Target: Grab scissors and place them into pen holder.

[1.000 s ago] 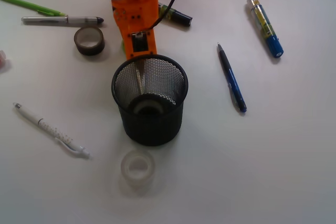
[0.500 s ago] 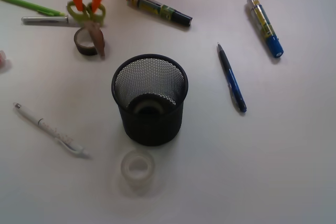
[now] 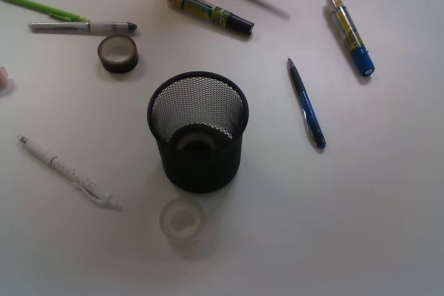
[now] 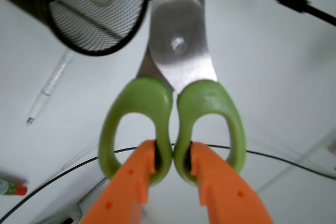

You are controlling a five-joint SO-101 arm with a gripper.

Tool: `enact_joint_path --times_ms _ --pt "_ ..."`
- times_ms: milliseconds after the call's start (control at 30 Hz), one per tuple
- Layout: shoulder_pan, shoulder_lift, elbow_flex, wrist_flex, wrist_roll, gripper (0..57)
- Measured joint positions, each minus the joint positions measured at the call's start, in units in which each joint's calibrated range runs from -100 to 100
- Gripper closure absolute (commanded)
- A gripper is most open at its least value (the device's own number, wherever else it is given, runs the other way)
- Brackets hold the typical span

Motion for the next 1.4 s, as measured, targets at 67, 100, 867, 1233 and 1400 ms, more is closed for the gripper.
enact_joint_path --times_ms 67,100,867,1233,1400 --pt "1.0 8.6 -7.2 4.0 2.1 57.2" --pt "1.0 12.6 -11.5 6.3 2.8 57.2" --pt "3.4 41.3 -73.9 38.6 15.2 57.2" --pt "2.1 46.4 -73.6 30.3 16.9 57.2" --pt "1.8 51.6 -73.5 27.6 16.6 57.2"
